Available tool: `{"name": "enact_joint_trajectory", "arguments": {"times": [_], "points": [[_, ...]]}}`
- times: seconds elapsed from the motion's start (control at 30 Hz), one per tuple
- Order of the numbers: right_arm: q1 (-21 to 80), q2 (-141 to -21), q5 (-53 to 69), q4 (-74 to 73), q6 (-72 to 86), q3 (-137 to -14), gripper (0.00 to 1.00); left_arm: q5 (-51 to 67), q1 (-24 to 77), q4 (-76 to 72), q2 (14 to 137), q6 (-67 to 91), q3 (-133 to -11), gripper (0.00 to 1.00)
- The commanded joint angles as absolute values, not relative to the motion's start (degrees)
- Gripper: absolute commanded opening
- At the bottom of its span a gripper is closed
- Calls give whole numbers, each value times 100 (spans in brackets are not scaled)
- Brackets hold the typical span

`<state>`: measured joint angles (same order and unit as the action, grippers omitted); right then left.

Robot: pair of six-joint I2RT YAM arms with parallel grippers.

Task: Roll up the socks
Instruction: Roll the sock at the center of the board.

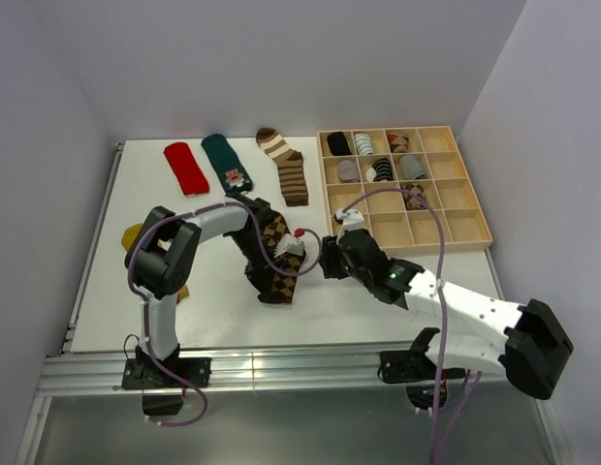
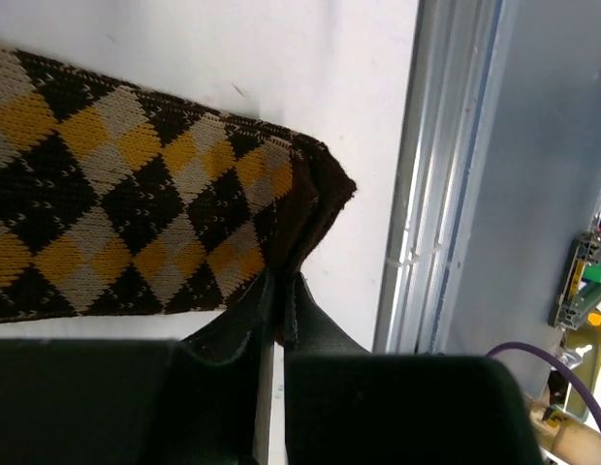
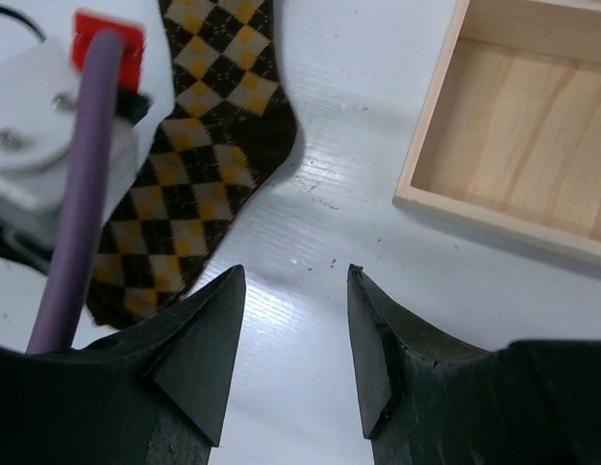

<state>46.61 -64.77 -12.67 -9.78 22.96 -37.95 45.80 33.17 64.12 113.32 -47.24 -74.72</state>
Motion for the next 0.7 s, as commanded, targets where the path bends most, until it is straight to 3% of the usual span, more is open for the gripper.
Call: {"name": "enact_joint_trajectory", "arguments": {"times": [0.0,0.3,0.67], "points": [[4842,-5829,-1406,-98,2662,-3297,54,4957,3287,6513,11531,-4562,-7936,8],[5229,-4949,-1626,650,2778,-2470,53,4948,3278,6627,12392,-4000,-8657,9],[6178,-6546,-1608,1292,1890,-2996,45,5089,3226,7303,13271,-3946,-9342,9]]}}
